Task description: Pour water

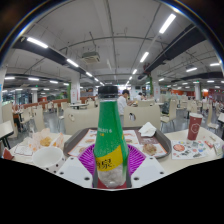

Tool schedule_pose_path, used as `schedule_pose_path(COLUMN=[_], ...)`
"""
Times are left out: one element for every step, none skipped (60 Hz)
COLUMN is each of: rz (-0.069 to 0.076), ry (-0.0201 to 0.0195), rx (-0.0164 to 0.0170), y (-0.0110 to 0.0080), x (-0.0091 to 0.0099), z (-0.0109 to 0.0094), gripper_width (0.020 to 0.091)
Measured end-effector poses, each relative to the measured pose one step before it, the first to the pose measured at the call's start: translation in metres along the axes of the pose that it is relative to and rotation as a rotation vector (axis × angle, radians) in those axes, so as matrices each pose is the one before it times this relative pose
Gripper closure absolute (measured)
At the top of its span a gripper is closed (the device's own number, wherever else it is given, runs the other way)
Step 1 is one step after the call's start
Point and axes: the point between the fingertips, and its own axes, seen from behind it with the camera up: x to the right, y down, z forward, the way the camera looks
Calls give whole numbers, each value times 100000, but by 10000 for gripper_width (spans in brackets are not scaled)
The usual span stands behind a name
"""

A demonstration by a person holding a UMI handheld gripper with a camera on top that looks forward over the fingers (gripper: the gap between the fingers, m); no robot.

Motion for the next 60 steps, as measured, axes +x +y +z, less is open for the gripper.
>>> schedule_pose_path(rz=[-506, -598, -473, -324, -131, -151, 94, -202, -441, -753, -831, -1009, -940, -941, -890, -960, -610, -372, -431, -315, -522, -529, -431, -273, 5, 272, 497, 401, 673, 559, 457, 505, 789, 789, 1042, 1088, 1147, 1061, 1005, 735, 561, 290, 126, 149, 193, 114, -200, -231, -358, -550, -841, -1195, -1534, -1724, -1827, -1251, -255, 284, 93, -686], ry=[-409, -288, -224, -142, -19, -145, -137, -304, -428, -563, -470, -504, -339, -112, -299, -594, -652, -467, -278, -184, -365, -383, -83, 147, 255, 40, -179, -440, -493, -674, -854, -795, -303, -101, 29, -108, -224, -44, 102, -40, -245, -273, -127, 79, 73, -205, -356, -287, -330, -371, -416, -495, -593, -587, -362, -266, -313, -793, -665, -260], rx=[61, 26, 18, -144, 48, -135, 276, -101, -80, -246, -485, -2104, -2921, -3840, -4118, -3284, -1510, -488, -399, 212, -812, -1241, -1633, -1708, -1461, -454, -25, -661, -506, -784, -895, -998, -1051, -1179, -1169, -891, -504, -512, -800, -1053, -797, -590, -341, -135, -211, -787, -520, -540, -316, -161, -51, -46, -146, -234, -12, 12, -278, -521, -313, 237], y=[-112, -21, -21, 9, -35, 35, -53, -5, -15, 22, 120, 223, 522, 728, 772, 569, 240, 82, 86, -29, 71, 133, 128, 95, -2, -374, -274, -281, -252, -261, -229, -190, -306, -80, -149, -219, -276, -235, -147, -63, -102, -112, -155, -157, -128, -253, 8, -15, -35, -68, -73, -53, -17, -76, 3, -15, 56, 149, 98, -24], x=[-111, -35, -34, -45, -15, -45, -112, -73, -77, -102, -55, -90, 310, 55, -18, -65, -85, -29, 109, 126, -33, 39, 118, 189, 167, 200, 35, 52, 20, -31, -55, -42, 61, 96, 95, 56, 5, 64, 121, 122, 53, 91, 112, 170, 147, 194, 120, 103, 134, 115, 111, 103, 84, 145, 94, 176, 228, 142, 119, 248], z=[-56, 2, 1, -12, -4, 6, -68, -9, -13, -11, 27, -18, 77, -22, -34, -92, -200, -256, 129, -350, -417, -379, -440, -518, -576, -506, -760, -774, -831, -876, -861, -916, -912, -919, -926, -927, -952, -914, -919, -885, -857, -829, -818, -806, -777, -633, -704, -622, -601, -606, -526, -554, -518, -427, -486, -422, -374, -349, -317, -142], gripper_width=[727, 727, 726, 710, 707, 691, 670, 651, 634, 604, 587, 569, 542, 513, 478, 431, 388, 348, 307, 274, 257, 246, 246, 249, 255, 259, 262, 261, 263, 263, 260, 259, 263, 259, 258, 258, 255, 255, 257, 255, 255, 255, 255, 255, 257, 259, 257, 257, 258, 258, 257, 256, 257, 258, 256, 253, 257, 262, 267, 273])
